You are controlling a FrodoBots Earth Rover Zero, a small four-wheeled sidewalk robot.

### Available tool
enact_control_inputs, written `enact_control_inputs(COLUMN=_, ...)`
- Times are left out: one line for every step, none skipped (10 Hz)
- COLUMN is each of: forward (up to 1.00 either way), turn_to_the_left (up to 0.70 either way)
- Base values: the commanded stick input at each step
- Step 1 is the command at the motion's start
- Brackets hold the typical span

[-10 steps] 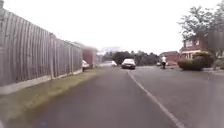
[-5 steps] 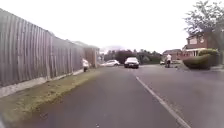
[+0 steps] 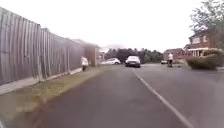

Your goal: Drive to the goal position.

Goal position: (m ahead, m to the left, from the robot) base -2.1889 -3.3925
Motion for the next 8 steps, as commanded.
enact_control_inputs(forward=1.0, turn_to_the_left=0.0)
enact_control_inputs(forward=1.0, turn_to_the_left=0.0)
enact_control_inputs(forward=1.0, turn_to_the_left=0.0)
enact_control_inputs(forward=1.0, turn_to_the_left=0.0)
enact_control_inputs(forward=1.0, turn_to_the_left=0.0)
enact_control_inputs(forward=1.0, turn_to_the_left=0.0)
enact_control_inputs(forward=1.0, turn_to_the_left=0.0)
enact_control_inputs(forward=1.0, turn_to_the_left=0.0)
